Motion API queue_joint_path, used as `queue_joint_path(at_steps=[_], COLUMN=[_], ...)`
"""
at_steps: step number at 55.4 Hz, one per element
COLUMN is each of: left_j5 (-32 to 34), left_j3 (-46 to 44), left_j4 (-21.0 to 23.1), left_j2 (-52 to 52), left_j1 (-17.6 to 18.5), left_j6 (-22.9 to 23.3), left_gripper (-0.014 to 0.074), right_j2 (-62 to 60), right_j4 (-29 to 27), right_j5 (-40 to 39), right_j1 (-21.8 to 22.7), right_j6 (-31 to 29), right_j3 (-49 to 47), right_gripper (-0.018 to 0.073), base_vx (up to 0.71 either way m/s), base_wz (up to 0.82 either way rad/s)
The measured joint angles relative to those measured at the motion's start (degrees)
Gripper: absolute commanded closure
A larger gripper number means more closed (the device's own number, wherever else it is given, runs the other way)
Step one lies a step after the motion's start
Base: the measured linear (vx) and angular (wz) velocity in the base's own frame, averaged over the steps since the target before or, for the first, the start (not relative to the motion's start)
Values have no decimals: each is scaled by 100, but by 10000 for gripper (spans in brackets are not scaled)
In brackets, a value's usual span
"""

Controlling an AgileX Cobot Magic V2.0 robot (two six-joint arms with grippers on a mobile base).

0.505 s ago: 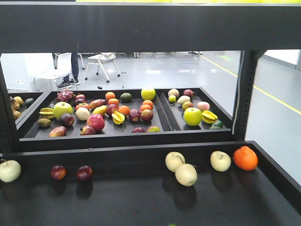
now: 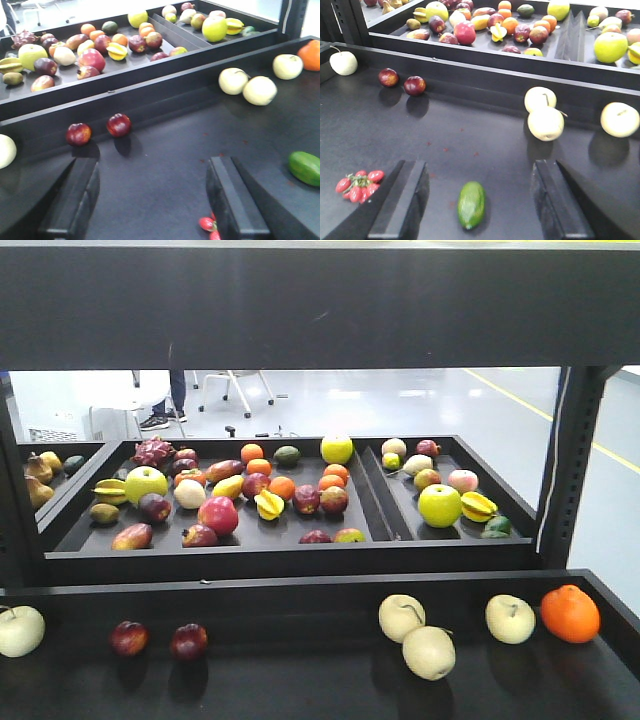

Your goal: Pick snacks and fruit into basket

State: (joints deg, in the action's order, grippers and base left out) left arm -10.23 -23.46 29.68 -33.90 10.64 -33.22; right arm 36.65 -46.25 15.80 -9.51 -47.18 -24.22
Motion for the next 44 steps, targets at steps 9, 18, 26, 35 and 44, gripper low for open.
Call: queue_joint_path(at_steps=[9,18,26,35,44], left_j5=[0,0,0,0,0], left_j3=[0,0,0,0,0], left_j4=[0,0,0,0,0], left_j2=[0,0,0,0,0], left_j1=[0,0,0,0,0], left_j6=[0,0,0,0,0], left_gripper=[65,65,65,65,65], right_j2=[0,0,0,0,0], right_j4=[0,0,0,0,0], right_j5=[0,0,0,0,0], right_j1=[0,0,0,0,0], right_j6=[0,0,0,0,0], right_j3=[0,0,0,0,0], right_gripper=[62,62,62,62,62], base_vx=[7,6,4,2,0], base_wz=[8,7,3,3,0])
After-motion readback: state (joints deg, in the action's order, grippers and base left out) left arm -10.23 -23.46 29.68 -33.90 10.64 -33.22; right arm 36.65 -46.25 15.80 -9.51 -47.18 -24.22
